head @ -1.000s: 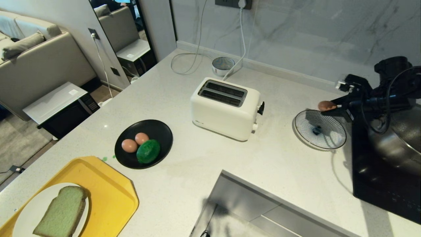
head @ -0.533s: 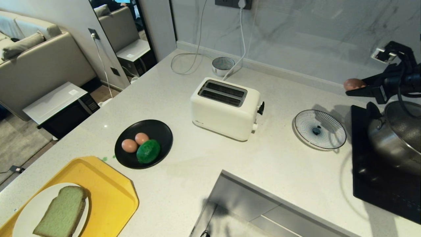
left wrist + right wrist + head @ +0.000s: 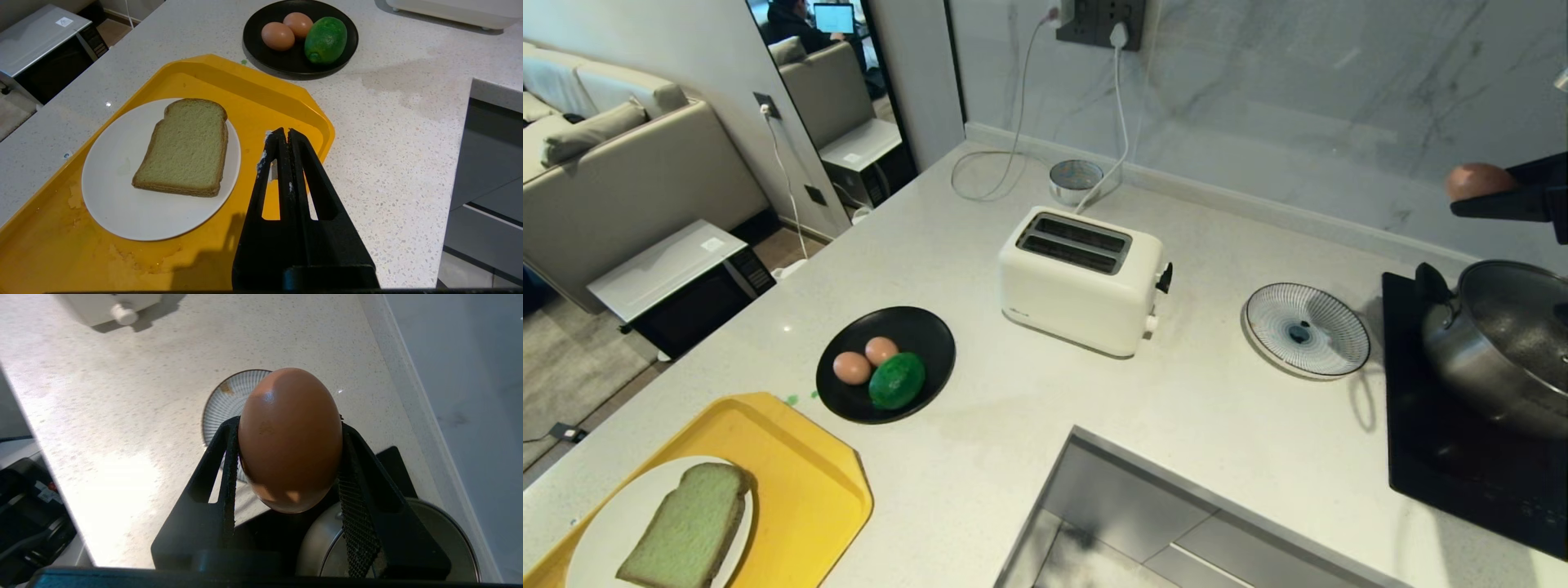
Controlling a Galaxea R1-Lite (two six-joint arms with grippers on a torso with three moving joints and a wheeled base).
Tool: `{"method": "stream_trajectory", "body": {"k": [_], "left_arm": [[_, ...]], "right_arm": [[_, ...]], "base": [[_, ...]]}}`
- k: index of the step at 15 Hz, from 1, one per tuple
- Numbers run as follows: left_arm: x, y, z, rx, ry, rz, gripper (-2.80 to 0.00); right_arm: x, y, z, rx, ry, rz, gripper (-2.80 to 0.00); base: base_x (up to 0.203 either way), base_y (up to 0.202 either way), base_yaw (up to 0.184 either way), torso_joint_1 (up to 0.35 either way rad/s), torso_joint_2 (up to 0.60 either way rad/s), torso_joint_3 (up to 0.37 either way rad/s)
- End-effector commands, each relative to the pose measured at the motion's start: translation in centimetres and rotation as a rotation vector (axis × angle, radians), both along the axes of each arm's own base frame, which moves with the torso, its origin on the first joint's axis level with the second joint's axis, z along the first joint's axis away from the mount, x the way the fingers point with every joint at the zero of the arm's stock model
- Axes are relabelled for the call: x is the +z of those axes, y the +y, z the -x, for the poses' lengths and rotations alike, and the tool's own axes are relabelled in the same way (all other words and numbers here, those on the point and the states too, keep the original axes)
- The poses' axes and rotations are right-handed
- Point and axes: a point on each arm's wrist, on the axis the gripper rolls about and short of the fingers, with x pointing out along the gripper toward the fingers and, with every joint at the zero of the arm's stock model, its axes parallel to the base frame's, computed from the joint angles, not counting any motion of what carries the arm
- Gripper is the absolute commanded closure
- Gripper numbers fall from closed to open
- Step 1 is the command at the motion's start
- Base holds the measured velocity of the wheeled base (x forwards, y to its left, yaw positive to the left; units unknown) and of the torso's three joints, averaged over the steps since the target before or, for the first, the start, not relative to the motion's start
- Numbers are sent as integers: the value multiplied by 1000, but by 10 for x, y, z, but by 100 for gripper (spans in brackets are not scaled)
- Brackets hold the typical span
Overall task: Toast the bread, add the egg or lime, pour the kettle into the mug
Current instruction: Put the egg in the bowl
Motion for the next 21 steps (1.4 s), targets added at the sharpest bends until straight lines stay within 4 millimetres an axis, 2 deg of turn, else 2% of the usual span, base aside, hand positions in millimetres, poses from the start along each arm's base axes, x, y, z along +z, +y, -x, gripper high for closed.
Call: {"method": "stream_trajectory", "body": {"k": [1,10,16,21], "left_arm": [[0,0,0,1,0,0,0],[0,0,0,1,-3,3,0],[0,0,0,1,-2,9,0],[0,0,0,1,-1,9,0]], "right_arm": [[3,9,27,5,-7,4,0],[-11,21,65,-90,88,-185,0],[-22,28,90,-128,116,-244,0],[-25,32,108,-277,147,-377,0]], "base": [[0,0,0,6,2,202],[0,0,0,0,4,202],[0,0,0,-1,-2,193],[0,0,0,3,3,31]]}}
